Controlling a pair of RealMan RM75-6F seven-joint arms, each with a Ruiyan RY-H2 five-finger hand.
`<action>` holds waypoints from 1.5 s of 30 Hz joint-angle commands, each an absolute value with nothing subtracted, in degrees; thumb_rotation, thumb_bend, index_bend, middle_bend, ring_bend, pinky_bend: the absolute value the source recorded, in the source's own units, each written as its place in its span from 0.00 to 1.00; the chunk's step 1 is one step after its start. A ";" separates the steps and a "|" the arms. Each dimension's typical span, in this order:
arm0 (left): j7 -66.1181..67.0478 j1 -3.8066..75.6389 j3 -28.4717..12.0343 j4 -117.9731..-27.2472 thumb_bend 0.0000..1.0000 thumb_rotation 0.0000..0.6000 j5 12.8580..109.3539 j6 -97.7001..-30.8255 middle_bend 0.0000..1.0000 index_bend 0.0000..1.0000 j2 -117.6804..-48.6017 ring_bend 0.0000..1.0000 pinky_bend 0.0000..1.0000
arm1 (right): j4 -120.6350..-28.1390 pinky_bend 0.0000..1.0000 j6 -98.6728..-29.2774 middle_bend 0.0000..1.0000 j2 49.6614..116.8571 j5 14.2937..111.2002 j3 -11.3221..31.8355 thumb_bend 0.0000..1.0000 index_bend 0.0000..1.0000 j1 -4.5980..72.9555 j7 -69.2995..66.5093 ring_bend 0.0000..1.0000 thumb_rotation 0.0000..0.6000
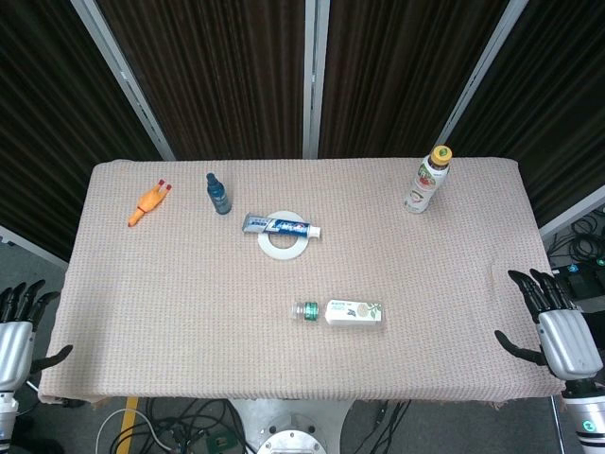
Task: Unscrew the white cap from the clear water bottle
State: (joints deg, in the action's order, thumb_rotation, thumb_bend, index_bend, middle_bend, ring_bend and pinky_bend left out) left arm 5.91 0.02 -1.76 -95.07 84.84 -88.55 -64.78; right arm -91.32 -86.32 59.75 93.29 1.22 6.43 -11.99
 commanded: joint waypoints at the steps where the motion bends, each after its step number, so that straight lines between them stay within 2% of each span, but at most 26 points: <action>1: 6.07 -0.01 -1.79 -95.01 0.04 1.00 84.70 -88.54 0.08 0.21 -64.82 0.00 0.00 | -91.30 0.00 -86.31 0.10 59.76 93.31 1.21 0.17 0.00 6.43 -12.00 0.00 1.00; 11: 6.58 -0.32 -1.68 -95.27 0.04 1.00 84.91 -89.19 0.08 0.21 -64.91 0.00 0.00 | -91.27 0.00 -85.15 0.10 59.71 94.47 0.88 0.17 0.00 7.41 -13.22 0.00 1.00; 18: 6.40 -0.15 -1.88 -95.14 0.04 1.00 84.78 -89.01 0.08 0.21 -64.89 0.00 0.00 | -93.16 0.00 -77.40 0.11 61.52 98.06 0.54 0.15 0.00 13.41 -11.97 0.00 1.00; 23: 6.04 0.09 -1.82 -94.57 0.04 1.00 84.90 -88.60 0.08 0.21 -65.28 0.00 0.00 | -93.95 0.00 -68.51 0.13 66.64 97.27 1.20 0.11 0.00 19.21 -9.81 0.00 1.00; 28: 5.50 0.23 -1.93 -93.74 0.04 1.00 84.52 -88.21 0.08 0.21 -65.53 0.00 0.00 | -93.82 0.00 -61.65 0.13 73.13 92.01 2.72 0.04 0.00 22.84 -6.05 0.00 1.00; 35: 4.86 0.63 -2.05 -92.94 0.04 1.00 84.79 -87.90 0.08 0.21 -65.70 0.00 0.00 | -92.58 0.00 -57.29 0.15 80.55 86.84 4.68 0.04 0.01 26.26 -1.07 0.00 1.00; 39: 4.40 0.58 -2.07 -92.46 0.04 1.00 84.73 -87.99 0.08 0.21 -65.79 0.00 0.00 | -90.53 0.03 -56.39 0.19 84.19 84.51 5.59 0.09 0.07 27.59 1.60 0.01 1.00; 45: 3.82 0.57 -2.01 -91.94 0.04 1.00 84.76 -87.97 0.08 0.21 -65.85 0.00 0.00 | -88.23 0.05 -55.03 0.21 87.67 81.71 5.84 0.10 0.12 28.99 4.10 0.02 1.00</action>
State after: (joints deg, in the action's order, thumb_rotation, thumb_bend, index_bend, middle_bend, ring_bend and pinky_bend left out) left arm 3.82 0.56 -2.01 -91.96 84.74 -87.97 -65.84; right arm -88.52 -55.30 87.37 82.00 5.76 28.72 3.79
